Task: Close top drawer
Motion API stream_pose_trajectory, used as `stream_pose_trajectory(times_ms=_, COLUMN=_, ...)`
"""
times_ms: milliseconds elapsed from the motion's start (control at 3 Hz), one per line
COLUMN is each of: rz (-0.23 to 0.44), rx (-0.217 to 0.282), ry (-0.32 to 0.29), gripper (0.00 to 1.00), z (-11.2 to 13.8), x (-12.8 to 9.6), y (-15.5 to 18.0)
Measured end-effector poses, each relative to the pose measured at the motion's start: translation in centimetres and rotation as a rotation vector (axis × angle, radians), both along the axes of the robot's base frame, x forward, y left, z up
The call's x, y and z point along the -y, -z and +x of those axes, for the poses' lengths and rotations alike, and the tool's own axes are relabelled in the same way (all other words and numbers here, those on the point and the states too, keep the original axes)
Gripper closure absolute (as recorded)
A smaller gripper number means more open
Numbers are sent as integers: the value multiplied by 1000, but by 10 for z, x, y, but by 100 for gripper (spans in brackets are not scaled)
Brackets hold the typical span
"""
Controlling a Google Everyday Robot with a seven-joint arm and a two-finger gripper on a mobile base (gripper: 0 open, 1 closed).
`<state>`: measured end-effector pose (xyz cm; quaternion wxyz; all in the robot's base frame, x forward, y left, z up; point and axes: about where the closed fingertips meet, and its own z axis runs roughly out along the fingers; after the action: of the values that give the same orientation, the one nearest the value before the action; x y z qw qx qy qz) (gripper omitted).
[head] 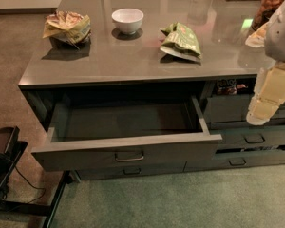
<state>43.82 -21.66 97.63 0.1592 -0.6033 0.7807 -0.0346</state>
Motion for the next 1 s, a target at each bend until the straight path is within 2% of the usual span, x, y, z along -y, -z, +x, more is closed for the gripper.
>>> stream_pose_trajectory(times_ms=333, rz=0, rx=0, ry=0, gripper=0, z=0, x=0, y=0)
stream_pose_trajectory(times_ms=667, rz=22, rx=-6, ry=0, gripper=17, z=-1, x=-3, y=16)
stream_pose_trajectory(times_ms=1000, rz=91, rx=-29, ry=12, gripper=41, z=-4, x=-11, y=62)
